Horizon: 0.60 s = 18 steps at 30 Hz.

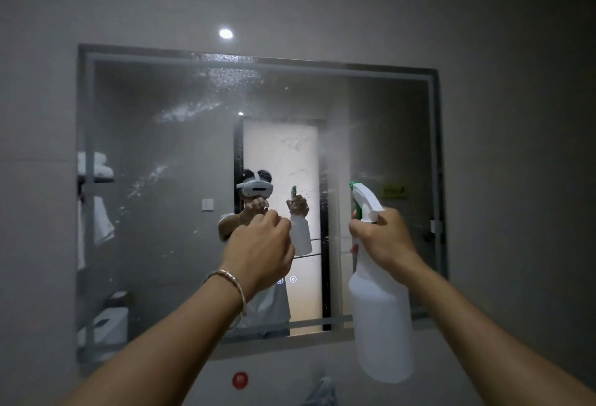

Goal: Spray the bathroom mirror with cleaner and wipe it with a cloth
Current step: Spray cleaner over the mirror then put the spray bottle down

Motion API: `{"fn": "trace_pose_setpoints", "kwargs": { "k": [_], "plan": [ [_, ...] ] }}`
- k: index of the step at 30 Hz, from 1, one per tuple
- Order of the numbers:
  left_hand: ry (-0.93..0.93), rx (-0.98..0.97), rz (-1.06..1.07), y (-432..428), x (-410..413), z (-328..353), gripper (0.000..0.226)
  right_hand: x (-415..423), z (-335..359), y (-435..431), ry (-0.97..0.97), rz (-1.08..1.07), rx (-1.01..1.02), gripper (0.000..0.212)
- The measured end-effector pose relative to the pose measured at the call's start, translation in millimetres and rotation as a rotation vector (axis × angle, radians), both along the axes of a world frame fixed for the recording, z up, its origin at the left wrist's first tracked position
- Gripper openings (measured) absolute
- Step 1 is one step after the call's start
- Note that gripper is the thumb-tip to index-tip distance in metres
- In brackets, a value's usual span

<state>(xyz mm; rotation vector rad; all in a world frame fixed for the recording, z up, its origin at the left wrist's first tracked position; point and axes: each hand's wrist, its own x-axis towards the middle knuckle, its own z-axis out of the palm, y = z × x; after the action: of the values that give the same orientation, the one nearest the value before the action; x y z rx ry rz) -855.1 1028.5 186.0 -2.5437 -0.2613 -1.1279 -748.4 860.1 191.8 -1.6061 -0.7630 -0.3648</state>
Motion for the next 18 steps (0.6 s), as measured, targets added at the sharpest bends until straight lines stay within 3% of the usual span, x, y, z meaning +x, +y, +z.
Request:
{"fn": "trace_pose_setpoints", "kwargs": {
  "k": [18],
  "plan": [
    [-0.027,-0.03,0.114,76.5,-82.4,-7.0,0.024,-61.1,-1.6,90.3,-0.14,0.1,-0.064,0.013]
  ]
}}
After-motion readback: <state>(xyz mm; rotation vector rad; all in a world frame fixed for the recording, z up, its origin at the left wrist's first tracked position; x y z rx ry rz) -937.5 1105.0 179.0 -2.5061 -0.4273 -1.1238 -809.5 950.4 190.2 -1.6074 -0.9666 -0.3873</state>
